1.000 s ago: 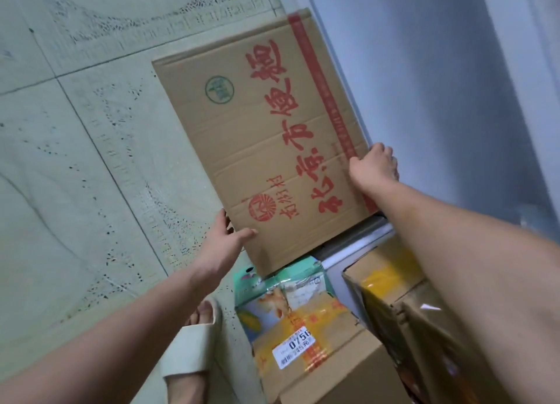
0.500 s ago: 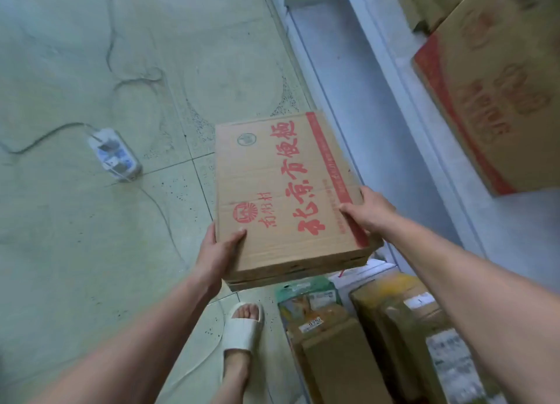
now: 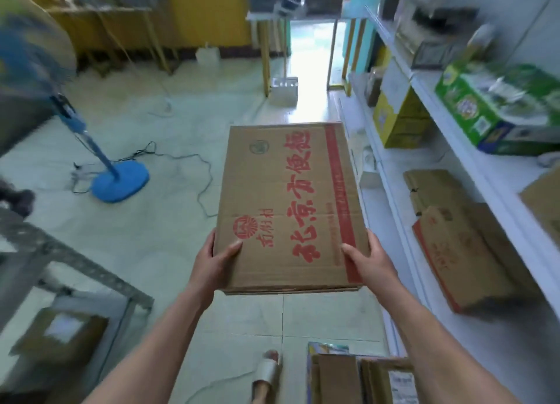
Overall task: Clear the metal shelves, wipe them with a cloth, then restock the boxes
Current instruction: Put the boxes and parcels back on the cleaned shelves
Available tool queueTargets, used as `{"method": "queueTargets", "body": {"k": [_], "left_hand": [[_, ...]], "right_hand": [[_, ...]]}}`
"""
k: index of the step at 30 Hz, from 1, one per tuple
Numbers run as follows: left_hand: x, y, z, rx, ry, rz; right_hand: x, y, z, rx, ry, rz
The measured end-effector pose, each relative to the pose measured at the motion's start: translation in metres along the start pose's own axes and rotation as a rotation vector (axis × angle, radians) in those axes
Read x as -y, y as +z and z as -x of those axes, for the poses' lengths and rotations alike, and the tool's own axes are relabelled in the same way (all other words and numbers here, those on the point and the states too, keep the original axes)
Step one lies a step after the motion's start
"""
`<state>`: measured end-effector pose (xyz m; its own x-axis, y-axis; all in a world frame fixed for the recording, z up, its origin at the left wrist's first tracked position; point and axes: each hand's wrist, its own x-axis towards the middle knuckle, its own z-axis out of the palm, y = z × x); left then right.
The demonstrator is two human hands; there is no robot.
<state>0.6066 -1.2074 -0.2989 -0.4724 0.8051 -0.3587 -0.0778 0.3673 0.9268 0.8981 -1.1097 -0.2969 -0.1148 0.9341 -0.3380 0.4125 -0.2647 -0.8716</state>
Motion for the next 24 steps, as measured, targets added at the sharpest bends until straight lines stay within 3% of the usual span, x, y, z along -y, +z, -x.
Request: {"method": "queueTargets", "body": {"k": [4,9,19,24], "left_hand": [[-0.035,-0.063,0.094,-0.12,0.079,0.063],[-0.021,-0.141,0.216,-0.287,0.05,0.159],[0.061,-0.318,0.452,-0.697,0.022,0.406],[0.102,-0.4,0.576,-0.841,0.023,0.44]], "right_hand": [[0.053,0.005,0.087,0.05,-0.19,-0.09],[0.069,0.048,0.173,0.147,-0.29,-0.142],[0.119,0.221,0.353,0.509,-0.527,0.018],[0.104,0.309,0.457,0.683,-0.543,0.044]]}}
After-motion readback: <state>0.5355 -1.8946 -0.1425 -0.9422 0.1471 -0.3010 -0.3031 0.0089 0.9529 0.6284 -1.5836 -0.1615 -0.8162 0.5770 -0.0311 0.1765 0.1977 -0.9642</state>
